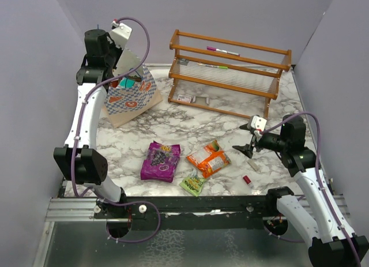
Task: Place the snacks into the paper bag
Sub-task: Place the snack in the paper bag.
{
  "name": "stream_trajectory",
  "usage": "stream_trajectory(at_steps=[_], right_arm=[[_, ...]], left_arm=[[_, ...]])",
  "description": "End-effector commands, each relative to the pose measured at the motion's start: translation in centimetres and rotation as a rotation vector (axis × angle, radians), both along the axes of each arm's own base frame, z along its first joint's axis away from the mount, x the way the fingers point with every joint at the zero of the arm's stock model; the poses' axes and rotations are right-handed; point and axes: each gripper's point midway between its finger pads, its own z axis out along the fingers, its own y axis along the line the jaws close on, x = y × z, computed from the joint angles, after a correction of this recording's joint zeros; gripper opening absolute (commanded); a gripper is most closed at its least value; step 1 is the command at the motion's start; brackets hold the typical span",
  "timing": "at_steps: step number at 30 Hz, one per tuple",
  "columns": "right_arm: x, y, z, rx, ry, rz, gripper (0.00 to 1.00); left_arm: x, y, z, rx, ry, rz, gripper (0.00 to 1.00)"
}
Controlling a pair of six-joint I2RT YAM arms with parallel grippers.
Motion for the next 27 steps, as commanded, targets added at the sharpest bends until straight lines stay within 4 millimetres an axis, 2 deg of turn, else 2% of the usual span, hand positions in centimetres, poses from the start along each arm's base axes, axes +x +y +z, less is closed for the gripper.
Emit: stream_trajectory(at_steps=[1, 6, 10, 13, 21, 24, 27], right_arm=[[0.5, -0.2, 0.1, -0.004, -0.023, -0.019, 0.78], [0.6, -0.2, -0.1, -0.005, -0.016, -0.020, 0.78], [0.7, -0.3, -0.2, -0.007, -0.013, -0.025, 0.78], [0.7, -0.3, -0.2, -0.008, -0.015, -0.027, 0.78], [0.8, -0.3, -0.5, -0.008, -0.006, -0.025, 0.79], [0.7, -0.2, -0.6, -0.007, -0.002, -0.021, 0.79], [0.8, -0.2, -0.4, -0.007, -0.004, -0.022, 0.79]], left_arm=[[-0.1, -2.1, -2.4, -0.155, 0.074, -0.103, 0.00], [-0.1, -3.5, -5.6, -0.262, 0.170, -0.169, 0.00], [-0.2, -4.6, -7.0, -0.318, 0.226, -0.209, 0.03], [-0.1, -4.7, -7.5, -0.325, 0.242, -0.212, 0.07], [0.3, -3.7, -6.5, -0.271, 0.211, -0.184, 0.21], [0.3, -3.4, -5.8, -0.252, 0.190, -0.174, 0.39], [0.2, -3.3, -4.9, -0.241, 0.168, -0.176, 0.51]])
